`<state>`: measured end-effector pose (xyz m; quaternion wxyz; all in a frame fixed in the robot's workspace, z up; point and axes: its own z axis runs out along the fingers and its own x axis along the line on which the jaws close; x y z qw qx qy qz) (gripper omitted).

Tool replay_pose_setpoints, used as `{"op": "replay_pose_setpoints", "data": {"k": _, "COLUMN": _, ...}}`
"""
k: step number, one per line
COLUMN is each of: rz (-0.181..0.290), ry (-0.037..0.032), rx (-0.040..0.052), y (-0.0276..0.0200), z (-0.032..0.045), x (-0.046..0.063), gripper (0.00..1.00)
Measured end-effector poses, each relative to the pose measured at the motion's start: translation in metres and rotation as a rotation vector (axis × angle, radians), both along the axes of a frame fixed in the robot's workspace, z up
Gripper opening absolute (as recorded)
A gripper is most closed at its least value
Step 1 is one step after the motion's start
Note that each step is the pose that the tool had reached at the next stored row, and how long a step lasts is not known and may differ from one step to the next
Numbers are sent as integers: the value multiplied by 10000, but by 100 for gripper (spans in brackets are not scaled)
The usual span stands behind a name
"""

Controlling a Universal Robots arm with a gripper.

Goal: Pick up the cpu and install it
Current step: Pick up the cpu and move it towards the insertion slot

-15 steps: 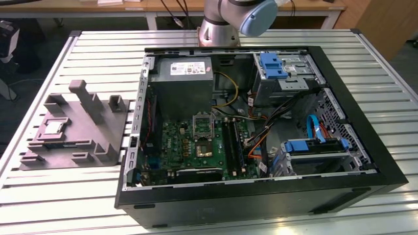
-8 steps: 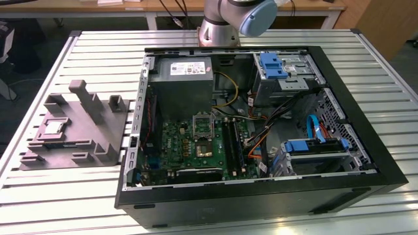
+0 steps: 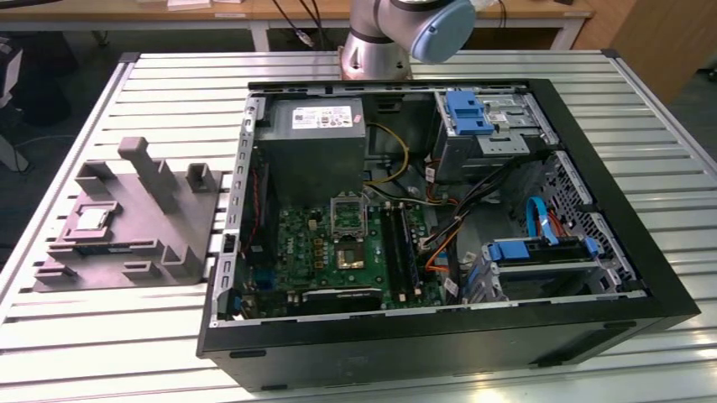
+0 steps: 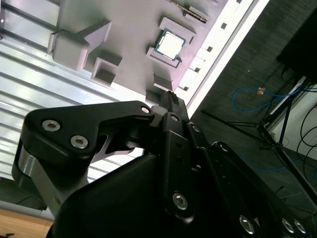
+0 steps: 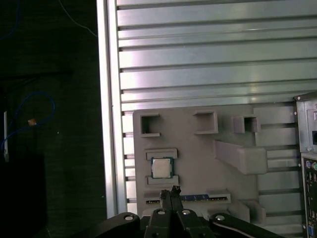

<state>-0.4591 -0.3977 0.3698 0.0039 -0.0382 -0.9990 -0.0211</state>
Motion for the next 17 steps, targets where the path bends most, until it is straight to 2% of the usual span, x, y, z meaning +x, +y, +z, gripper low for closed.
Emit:
{"op": "replay_pose_setpoints", "data": {"k": 6, "rz": 0, "ry": 0, "rx": 0, "y": 0, "z": 0, "x": -3, "gripper": 11}}
{"op": "replay_pose_setpoints", "data": {"k": 9, "rz": 1, "ry": 0, "rx": 0, "y": 0, "z": 0, "x": -5, "gripper": 29}}
{"op": "replay_pose_setpoints", "data": {"k": 10, "rz": 0, "ry": 1, "rx": 0, "y": 0, "z": 0, "x": -5, "gripper": 29}}
{"op": "replay_pose_setpoints", "data": {"k": 12, "rz": 1, "ry": 0, "rx": 0, "y": 0, "z": 0, "x": -6, "gripper": 41}}
{"op": "replay_pose_setpoints", "data": {"k": 13, "rz": 1, "ry": 0, "rx": 0, "y": 0, "z": 0, "x": -7, "gripper": 41}}
{"op": "replay_pose_setpoints", "data": {"k": 15, "rz": 0, "ry": 0, "rx": 0, "y": 0, "z": 0, "x": -8, "gripper": 53}}
{"op": "replay_pose_setpoints", "data": {"k": 16, "rz": 1, "ry": 0, "rx": 0, "y": 0, "z": 0, "x": -9, "gripper": 53}}
{"op": "replay_pose_setpoints", "data": {"k": 17, "rz": 0, "ry": 0, "rx": 0, "y": 0, "z": 0, "x": -9, "gripper": 58}}
